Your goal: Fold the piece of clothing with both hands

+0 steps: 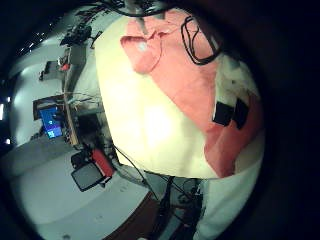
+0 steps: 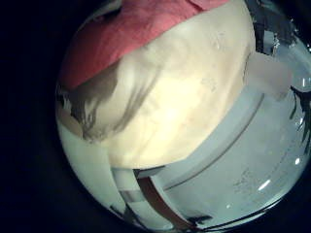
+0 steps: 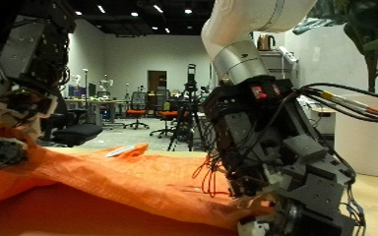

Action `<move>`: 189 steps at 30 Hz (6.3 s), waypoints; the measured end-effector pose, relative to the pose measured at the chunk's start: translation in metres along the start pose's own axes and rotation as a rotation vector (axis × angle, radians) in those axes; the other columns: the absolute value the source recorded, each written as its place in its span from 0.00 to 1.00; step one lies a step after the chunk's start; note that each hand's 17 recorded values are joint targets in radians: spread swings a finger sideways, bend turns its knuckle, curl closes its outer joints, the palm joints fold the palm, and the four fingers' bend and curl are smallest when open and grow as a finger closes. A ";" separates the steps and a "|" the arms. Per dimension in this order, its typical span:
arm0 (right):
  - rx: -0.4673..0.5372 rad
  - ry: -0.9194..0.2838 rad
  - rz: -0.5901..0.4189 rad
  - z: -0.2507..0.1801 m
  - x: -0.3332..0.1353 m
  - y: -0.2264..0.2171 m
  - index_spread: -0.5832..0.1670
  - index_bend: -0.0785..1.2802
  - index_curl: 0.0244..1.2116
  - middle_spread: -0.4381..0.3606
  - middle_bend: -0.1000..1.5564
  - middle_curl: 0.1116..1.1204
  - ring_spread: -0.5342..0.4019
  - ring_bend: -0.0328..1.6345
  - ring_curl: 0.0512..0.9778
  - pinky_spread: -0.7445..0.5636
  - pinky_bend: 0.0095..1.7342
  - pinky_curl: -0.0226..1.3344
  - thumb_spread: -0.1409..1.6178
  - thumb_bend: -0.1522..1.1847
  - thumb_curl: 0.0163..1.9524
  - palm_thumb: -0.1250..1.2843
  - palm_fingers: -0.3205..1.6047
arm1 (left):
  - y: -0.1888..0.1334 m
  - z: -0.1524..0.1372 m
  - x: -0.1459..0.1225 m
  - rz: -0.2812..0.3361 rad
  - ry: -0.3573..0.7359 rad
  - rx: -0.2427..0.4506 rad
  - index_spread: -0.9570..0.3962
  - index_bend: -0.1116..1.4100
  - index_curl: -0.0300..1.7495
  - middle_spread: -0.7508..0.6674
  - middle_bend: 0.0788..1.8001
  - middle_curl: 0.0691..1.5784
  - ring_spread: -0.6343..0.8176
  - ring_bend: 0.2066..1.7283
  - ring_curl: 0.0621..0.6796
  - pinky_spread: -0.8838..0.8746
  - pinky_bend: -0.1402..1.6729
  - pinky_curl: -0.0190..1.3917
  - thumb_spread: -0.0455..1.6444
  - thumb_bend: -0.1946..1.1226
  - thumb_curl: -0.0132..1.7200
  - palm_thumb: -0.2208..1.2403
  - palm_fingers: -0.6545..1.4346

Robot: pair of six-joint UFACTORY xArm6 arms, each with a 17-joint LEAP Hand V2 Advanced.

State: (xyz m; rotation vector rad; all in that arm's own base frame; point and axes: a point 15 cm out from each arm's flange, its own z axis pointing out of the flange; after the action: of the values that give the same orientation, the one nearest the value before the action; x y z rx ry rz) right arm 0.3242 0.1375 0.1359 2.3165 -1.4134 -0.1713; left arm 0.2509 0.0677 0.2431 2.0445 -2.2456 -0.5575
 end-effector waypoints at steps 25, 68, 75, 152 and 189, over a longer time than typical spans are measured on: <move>0.167 -0.011 0.028 -0.083 0.014 0.078 0.37 0.81 0.72 0.36 0.82 0.68 0.33 0.82 0.70 0.37 0.74 0.58 0.85 0.16 0.22 0.82 0.76 | 0.035 -0.083 -0.010 0.022 -0.026 -0.102 0.16 0.20 0.73 0.08 0.41 0.68 0.10 0.67 0.72 0.12 0.70 0.40 0.61 0.13 0.38 0.65 0.84; 0.416 -0.056 0.254 -0.135 0.151 -0.203 0.33 0.43 0.56 0.43 0.49 0.43 0.33 0.70 0.58 0.33 0.60 0.55 0.89 0.10 0.17 0.55 0.21 | -0.282 -0.059 -0.060 -0.044 0.031 0.098 0.62 0.12 0.46 0.31 0.18 0.56 0.19 0.75 0.83 0.16 0.83 0.51 0.69 0.12 0.25 0.46 0.30; 0.513 -0.050 0.311 -0.184 0.196 -0.174 0.36 0.40 0.46 0.55 0.37 0.32 0.56 0.51 0.39 0.70 0.49 0.45 0.89 0.10 0.15 0.50 0.17 | -0.267 -0.141 -0.086 -0.128 0.084 0.307 0.80 0.17 0.36 0.69 0.08 0.40 0.58 0.40 0.48 0.50 0.49 0.38 0.71 0.13 0.22 0.43 0.22; 0.139 0.204 -0.084 -0.073 0.208 0.031 0.45 0.82 0.63 0.40 0.80 0.61 0.38 0.82 0.58 0.29 0.67 0.45 0.63 0.17 0.30 0.93 0.82 | -0.065 -0.047 -0.003 -0.012 0.194 -0.088 0.82 0.18 0.18 0.78 0.07 0.18 0.81 0.18 0.23 0.78 0.29 0.23 0.74 0.14 0.21 0.55 0.33; 0.586 0.025 -0.455 -0.221 -0.117 -0.198 0.49 0.87 0.63 0.41 0.84 0.60 0.38 0.84 0.58 0.31 0.71 0.45 0.65 0.09 0.42 0.86 0.79 | 0.016 -0.017 -0.058 -0.141 0.256 -0.032 0.81 0.17 0.17 0.74 0.08 0.19 0.80 0.18 0.24 0.77 0.29 0.23 0.74 0.14 0.23 0.57 0.34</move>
State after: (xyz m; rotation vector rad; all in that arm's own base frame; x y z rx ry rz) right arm 0.5004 0.3814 0.2415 3.0849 -0.9858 0.1685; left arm 0.2479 0.1216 0.2755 2.1323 -1.9501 -0.3142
